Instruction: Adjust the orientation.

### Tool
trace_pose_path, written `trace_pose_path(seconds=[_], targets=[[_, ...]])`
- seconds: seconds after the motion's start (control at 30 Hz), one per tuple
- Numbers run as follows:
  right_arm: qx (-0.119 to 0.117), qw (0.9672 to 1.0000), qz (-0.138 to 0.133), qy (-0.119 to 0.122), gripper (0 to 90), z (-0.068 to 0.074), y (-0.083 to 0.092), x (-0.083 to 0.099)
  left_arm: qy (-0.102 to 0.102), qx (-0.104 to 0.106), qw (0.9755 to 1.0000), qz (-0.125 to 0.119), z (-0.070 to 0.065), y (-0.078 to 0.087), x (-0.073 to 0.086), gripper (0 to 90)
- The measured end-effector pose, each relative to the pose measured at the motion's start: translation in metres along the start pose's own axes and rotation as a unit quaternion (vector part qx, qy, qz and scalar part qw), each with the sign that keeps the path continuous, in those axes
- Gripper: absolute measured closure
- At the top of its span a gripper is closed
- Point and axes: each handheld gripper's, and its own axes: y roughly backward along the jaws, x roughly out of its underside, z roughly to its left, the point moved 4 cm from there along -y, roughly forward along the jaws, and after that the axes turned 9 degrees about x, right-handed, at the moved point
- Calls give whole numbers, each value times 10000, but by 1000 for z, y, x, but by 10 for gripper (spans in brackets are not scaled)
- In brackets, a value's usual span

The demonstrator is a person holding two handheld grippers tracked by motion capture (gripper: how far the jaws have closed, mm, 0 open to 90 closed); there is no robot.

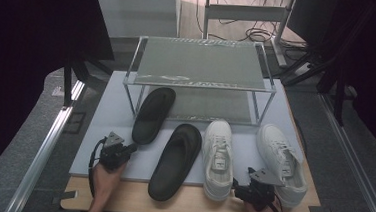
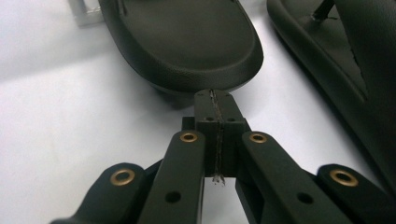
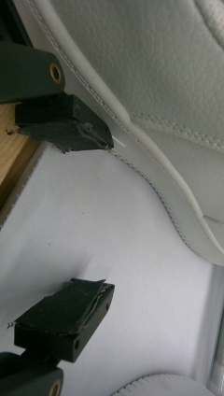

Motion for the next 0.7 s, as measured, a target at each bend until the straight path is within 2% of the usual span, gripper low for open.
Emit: trace_pose_path(seconds=[0.1,0.43,0.7], targets=[[-1,10000,0,-1,250,0,0,0,-35,50,10000,3,-1,-6,-5,895],[1,10000,-2,-4,250,0,0,0,-172,-25,9998,64,-1,-24,-20,895],[-2,10000,-2,3,250,0,0,0,-161,-81,9998,88,3,-38,-33,895]])
